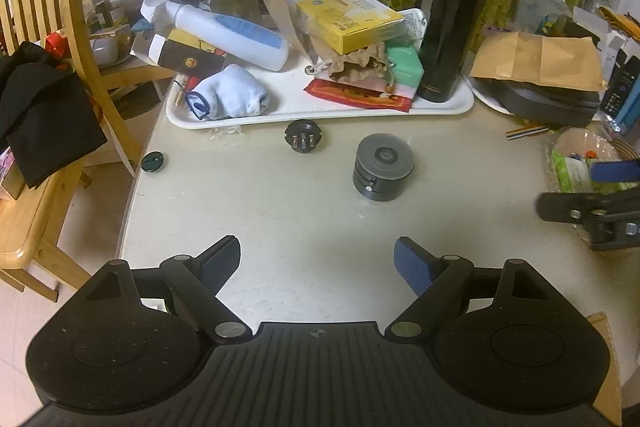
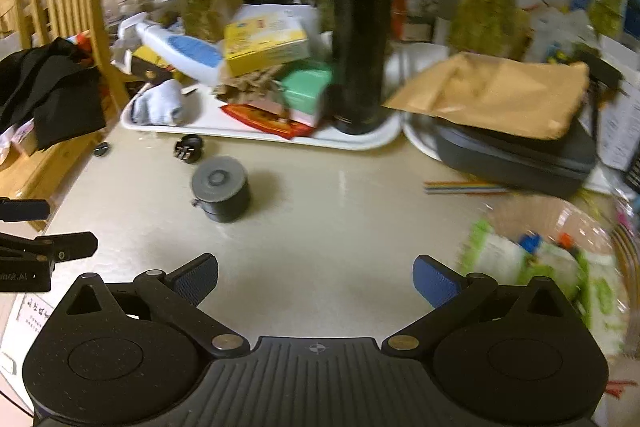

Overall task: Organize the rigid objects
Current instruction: 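Reach the right tool to the grey tape roll and grasp it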

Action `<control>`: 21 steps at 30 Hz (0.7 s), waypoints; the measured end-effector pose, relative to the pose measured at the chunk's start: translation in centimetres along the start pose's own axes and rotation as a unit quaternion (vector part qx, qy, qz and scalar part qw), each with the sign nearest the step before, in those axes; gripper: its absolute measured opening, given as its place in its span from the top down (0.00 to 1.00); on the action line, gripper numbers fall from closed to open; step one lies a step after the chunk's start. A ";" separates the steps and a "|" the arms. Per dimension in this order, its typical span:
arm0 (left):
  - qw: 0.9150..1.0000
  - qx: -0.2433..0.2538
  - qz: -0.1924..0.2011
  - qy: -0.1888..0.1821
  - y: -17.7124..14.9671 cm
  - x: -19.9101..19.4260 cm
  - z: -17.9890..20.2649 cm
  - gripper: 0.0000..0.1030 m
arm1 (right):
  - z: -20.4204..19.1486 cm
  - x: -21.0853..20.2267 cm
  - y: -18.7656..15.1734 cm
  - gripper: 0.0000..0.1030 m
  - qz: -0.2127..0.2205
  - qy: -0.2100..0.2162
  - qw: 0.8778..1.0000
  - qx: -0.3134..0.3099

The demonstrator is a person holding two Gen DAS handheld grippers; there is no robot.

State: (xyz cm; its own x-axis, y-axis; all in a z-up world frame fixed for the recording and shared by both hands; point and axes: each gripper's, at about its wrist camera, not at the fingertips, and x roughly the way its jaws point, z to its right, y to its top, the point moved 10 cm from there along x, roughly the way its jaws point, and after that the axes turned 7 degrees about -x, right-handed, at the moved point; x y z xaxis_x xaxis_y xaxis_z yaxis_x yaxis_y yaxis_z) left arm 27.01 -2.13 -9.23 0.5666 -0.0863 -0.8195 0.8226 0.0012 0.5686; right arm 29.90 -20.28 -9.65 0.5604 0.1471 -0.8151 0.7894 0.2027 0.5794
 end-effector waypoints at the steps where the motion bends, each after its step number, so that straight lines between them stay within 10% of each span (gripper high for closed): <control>1: 1.000 0.000 0.000 0.000 0.0 0.0 -0.1 0.18 | -0.4 0.3 0.2 0.00 0.001 0.003 1.000 -0.004; 21: 0.999 -0.034 -0.016 -0.001 -0.5 -0.7 -3.7 0.18 | -8.0 8.7 4.6 0.08 0.016 0.037 0.997 -0.061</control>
State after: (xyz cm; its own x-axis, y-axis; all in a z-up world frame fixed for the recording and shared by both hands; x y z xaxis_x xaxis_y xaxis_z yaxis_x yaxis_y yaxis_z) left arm 26.41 1.62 -9.17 0.5401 -0.0896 -0.8369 0.8416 0.0657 0.5361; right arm 36.38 -10.29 -14.02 0.5615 0.2260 -0.7960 0.7321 0.3126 0.6052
